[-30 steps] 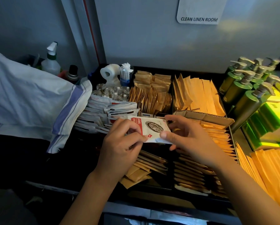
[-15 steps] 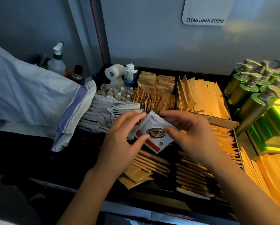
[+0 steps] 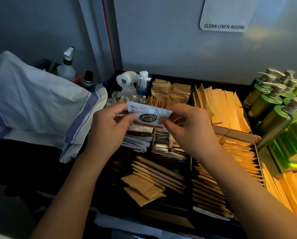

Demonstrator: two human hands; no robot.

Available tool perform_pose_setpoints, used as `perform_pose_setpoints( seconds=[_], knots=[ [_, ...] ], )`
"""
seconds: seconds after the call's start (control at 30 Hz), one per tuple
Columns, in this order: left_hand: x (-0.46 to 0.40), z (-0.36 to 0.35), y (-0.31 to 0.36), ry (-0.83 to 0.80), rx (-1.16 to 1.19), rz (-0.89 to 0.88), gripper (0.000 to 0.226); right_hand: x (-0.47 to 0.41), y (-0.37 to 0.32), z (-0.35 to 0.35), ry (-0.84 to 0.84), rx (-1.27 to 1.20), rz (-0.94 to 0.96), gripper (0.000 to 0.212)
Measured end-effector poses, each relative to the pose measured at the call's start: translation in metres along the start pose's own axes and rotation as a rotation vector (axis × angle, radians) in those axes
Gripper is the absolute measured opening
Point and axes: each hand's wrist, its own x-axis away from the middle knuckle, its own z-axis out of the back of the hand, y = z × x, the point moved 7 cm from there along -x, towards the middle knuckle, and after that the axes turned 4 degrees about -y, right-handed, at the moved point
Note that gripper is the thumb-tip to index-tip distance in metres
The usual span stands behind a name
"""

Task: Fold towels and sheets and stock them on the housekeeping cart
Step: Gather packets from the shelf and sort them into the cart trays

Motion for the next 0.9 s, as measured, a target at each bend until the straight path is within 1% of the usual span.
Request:
perform_pose_setpoints(
  seconds=[0.1, 0.17, 0.23, 0.3, 0.33, 0.4, 0.47, 0.57, 0.6, 0.67, 0.73, 0.8, 0.9],
  knots=[
    [0.0, 0.007, -0.015, -0.002, 0.033, 0.034, 0.018, -0.009, 0.0, -0.012, -0.013, -0.008, -0.008, 0.001],
    [0.001, 0.009, -0.027, -0.003, 0.036, 0.054, 0.018, -0.013, 0.003, -0.023, -0.027, -0.011, -0.015, 0.006],
    [0.002, 0.01, -0.038, -0.009, 0.007, 0.066, 0.02, -0.016, 0.009, -0.036, -0.071, -0.043, -0.046, 0.002],
    [0.003, 0.007, -0.048, -0.024, -0.019, 0.087, 0.02, -0.017, 0.015, -0.048, -0.108, -0.046, -0.068, 0.013],
    [0.004, 0.006, -0.054, -0.035, -0.031, 0.108, 0.02, -0.018, 0.018, -0.054, -0.129, -0.029, -0.068, 0.014],
    [0.004, 0.001, -0.064, -0.071, -0.07, 0.149, 0.018, -0.018, 0.022, -0.067, -0.213, 0.057, -0.064, 0.009],
    [0.004, -0.002, -0.068, -0.096, -0.131, 0.146, 0.017, -0.018, 0.025, -0.078, -0.287, 0.159, -0.062, 0.008],
    [0.002, 0.003, -0.061, -0.055, -0.191, 0.081, 0.028, -0.022, 0.022, -0.075, -0.255, 0.218, -0.019, 0.011],
    [0.001, 0.005, -0.056, -0.044, -0.202, 0.039, 0.028, -0.023, 0.019, -0.075, -0.261, 0.236, 0.001, 0.011],
    [-0.001, 0.004, -0.049, -0.073, -0.257, -0.038, 0.019, -0.027, 0.017, -0.081, -0.314, 0.287, 0.023, 0.011],
    [-0.005, 0.002, -0.052, -0.117, -0.33, -0.002, 0.015, -0.03, 0.018, -0.089, -0.377, 0.338, 0.015, 0.009],
    [-0.007, 0.001, -0.06, -0.15, -0.374, 0.061, 0.014, -0.033, 0.017, -0.095, -0.4, 0.371, 0.01, 0.011],
    [-0.006, -0.002, -0.066, -0.17, -0.43, 0.108, 0.017, -0.037, 0.017, -0.102, -0.426, 0.428, 0.017, 0.012]
  ],
)
